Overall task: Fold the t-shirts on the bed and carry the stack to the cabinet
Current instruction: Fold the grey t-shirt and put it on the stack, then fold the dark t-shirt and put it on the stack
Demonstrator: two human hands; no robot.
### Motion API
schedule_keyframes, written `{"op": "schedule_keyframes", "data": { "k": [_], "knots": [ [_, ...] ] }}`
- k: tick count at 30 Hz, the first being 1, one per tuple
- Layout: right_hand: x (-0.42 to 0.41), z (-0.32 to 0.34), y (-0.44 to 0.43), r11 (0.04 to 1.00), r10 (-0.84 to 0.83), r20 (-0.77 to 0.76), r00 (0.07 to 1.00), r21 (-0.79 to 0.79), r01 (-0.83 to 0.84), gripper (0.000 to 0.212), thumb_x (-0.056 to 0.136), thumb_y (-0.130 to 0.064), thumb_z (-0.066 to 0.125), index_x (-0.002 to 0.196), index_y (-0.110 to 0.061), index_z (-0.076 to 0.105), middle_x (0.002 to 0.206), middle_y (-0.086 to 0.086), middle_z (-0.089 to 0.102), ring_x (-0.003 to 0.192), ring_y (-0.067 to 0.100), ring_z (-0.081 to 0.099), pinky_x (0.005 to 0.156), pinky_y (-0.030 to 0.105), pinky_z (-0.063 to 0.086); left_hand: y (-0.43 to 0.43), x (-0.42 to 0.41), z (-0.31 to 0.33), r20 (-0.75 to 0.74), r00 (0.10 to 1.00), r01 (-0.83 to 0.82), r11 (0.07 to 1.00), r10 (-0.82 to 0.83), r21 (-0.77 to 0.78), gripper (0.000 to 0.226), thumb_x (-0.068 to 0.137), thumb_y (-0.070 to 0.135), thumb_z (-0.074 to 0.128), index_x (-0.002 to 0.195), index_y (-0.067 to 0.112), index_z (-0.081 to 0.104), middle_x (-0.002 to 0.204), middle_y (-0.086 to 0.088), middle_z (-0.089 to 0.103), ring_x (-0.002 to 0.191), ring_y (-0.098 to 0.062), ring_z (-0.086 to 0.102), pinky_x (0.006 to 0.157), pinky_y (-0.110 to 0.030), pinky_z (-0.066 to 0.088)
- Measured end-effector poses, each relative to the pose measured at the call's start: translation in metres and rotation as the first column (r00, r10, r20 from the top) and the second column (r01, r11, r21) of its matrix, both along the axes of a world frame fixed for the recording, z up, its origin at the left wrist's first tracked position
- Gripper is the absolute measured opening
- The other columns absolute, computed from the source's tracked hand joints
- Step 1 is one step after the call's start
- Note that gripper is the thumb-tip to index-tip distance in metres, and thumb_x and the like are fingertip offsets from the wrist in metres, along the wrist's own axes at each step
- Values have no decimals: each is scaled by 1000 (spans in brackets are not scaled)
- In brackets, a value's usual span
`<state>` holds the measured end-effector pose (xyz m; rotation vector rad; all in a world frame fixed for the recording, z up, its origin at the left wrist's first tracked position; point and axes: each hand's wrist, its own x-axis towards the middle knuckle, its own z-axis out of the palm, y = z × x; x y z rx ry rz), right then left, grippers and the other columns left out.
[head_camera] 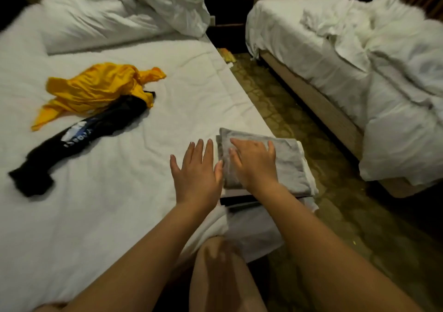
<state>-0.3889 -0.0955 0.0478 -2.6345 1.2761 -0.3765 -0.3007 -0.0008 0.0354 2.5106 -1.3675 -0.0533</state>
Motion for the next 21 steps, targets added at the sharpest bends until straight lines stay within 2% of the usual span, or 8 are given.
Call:
{"op": "schedule_keyframes", "data": {
  "k": [4,7,15,18,21],
  "knots": [
    [24,24,51,997,43,-51,998,-55,-46,41,99,-43,29,134,-31,47,132,-3,56,124,19,46,113,47,10,56,25,24,52,994,-89,995,91,-40,52,99,42,25,148,27,17,156,2,18,144,-17,12,114,-49,4],
    [44,31,88,992,89,-56,995,-81,-93,39,99,-43,29,132,-32,48,132,-6,56,125,18,46,113,47,11,100,47,36,70,987,-139,989,143,-56,50,99,38,28,146,26,22,151,2,31,141,-17,21,113,-47,9],
    [115,33,145,974,218,-92,972,-42,-222,38,99,-36,30,133,-29,46,130,-3,57,123,25,46,113,47,7,188,124,30,102,944,-307,949,313,-73,46,96,34,37,140,22,39,134,1,53,131,-21,38,107,-46,20],
    [148,23,153,969,241,-108,965,-30,-245,38,99,-37,31,133,-27,46,125,-2,59,121,27,47,113,47,8,208,150,19,91,925,-365,929,370,-66,44,96,30,39,138,20,43,131,-1,55,129,-23,41,106,-46,20],
    [185,7,156,956,286,-190,939,0,-292,40,98,-41,32,133,-27,44,127,0,58,121,28,46,113,49,8,216,180,5,95,907,-411,911,411,-21,43,97,33,36,138,20,41,133,-1,53,128,-22,39,105,-43,18]
  ]
}}
